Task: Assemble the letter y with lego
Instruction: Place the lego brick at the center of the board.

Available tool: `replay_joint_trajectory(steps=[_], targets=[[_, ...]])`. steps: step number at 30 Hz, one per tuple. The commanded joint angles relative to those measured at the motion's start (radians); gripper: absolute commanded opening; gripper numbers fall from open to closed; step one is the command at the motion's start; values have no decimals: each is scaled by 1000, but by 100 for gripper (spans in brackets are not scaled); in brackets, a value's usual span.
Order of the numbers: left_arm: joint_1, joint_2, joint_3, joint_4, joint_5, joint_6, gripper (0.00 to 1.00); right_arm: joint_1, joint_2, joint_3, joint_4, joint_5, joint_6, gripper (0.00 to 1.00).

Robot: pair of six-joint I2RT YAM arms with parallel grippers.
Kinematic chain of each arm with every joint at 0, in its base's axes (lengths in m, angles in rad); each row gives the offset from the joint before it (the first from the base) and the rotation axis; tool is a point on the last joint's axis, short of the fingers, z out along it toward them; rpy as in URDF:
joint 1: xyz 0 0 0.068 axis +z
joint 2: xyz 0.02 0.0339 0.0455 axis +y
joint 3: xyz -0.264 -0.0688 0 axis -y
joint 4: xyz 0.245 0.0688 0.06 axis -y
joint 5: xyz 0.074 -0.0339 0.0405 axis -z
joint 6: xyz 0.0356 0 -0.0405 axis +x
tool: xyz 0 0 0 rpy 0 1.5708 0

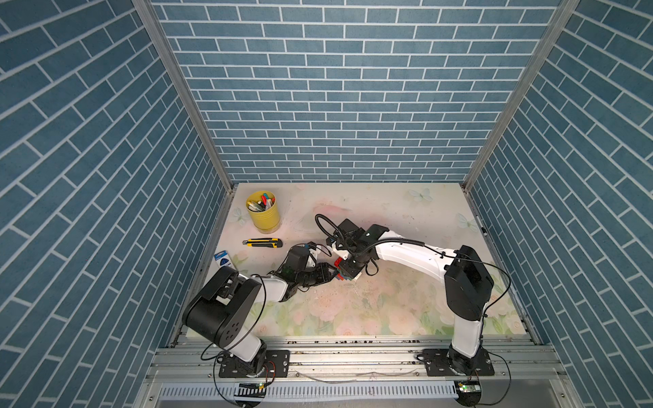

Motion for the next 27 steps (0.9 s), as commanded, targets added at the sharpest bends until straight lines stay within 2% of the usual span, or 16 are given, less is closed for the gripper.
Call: replay_joint_trajectory(steps=[1,27], targets=[[11,59,-66,-252,-117,16,46,6,39,6,-59,72,-50,29],[11,58,-68,-252,-122,14,46,6,-8,-4,-69,123,-38,29]])
